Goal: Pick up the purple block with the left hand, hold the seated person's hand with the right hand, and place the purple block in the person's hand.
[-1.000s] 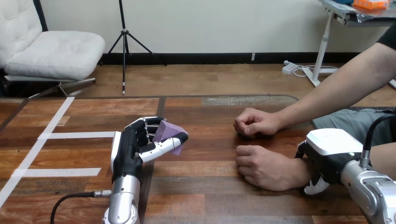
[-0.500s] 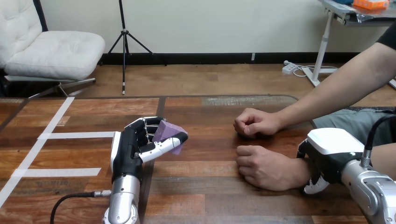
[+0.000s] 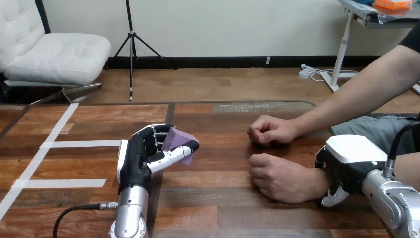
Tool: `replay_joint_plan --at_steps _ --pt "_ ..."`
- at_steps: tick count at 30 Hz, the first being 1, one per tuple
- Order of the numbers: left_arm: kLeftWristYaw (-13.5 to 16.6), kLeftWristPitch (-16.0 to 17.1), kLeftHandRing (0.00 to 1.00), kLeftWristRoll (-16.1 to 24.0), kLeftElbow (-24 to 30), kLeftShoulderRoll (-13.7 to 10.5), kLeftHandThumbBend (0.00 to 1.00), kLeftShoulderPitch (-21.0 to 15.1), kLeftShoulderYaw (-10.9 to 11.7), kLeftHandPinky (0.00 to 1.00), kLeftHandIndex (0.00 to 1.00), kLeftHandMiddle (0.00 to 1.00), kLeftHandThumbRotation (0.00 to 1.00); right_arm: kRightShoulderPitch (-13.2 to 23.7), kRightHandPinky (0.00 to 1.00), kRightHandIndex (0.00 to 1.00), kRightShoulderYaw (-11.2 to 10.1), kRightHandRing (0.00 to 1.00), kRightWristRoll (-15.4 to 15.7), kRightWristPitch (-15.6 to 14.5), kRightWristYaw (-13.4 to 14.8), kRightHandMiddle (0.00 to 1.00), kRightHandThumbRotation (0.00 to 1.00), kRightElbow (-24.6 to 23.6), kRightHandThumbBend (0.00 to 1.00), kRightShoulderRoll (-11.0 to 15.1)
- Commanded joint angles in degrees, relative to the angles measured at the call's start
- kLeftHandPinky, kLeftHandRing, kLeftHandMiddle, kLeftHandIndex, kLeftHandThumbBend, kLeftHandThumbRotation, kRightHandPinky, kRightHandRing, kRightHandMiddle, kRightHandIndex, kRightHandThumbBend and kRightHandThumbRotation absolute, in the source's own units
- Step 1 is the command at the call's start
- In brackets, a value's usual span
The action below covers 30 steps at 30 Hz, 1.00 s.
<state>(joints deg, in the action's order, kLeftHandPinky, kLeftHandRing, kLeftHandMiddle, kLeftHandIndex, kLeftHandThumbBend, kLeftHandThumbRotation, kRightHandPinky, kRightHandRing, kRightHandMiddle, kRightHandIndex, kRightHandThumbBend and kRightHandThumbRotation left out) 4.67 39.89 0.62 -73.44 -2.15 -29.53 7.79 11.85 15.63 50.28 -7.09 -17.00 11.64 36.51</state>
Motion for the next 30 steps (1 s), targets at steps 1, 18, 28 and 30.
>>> replay_joint_plan --at_steps 1,18,28,30 --pt "0.0 1.7 0.42 0.4 3.2 -0.7 0.83 -3.8 -0.1 0.37 0.50 0.48 0.00 -0.7 0.35 0.54 0.6 0.45 -0.7 -0.5 -0.3 0.52 0.00 1.7 0.79 0.5" --pt "1.2 1.4 0.42 1.1 3.1 -0.6 0.83 -3.8 -0.6 0.37 0.49 0.48 0.00 -0.7 0.39 0.55 0.5 0.48 -1.1 -0.3 0.2 0.54 0.00 2.0 0.79 0.8" --pt "1.1 1.2 0.43 1.0 3.2 -0.4 0.83 -3.8 -0.5 0.37 0.49 0.48 0.00 -1.0 0.41 0.54 0.2 0.49 -1.5 0.1 1.0 0.55 0.00 1.9 0.76 1.0" --pt "1.1 1.3 0.43 0.9 3.1 -0.4 0.83 -3.8 -0.5 0.37 0.49 0.48 0.00 -1.0 0.41 0.54 0.2 0.49 -1.5 0.2 1.1 0.55 0.00 1.9 0.76 1.1"
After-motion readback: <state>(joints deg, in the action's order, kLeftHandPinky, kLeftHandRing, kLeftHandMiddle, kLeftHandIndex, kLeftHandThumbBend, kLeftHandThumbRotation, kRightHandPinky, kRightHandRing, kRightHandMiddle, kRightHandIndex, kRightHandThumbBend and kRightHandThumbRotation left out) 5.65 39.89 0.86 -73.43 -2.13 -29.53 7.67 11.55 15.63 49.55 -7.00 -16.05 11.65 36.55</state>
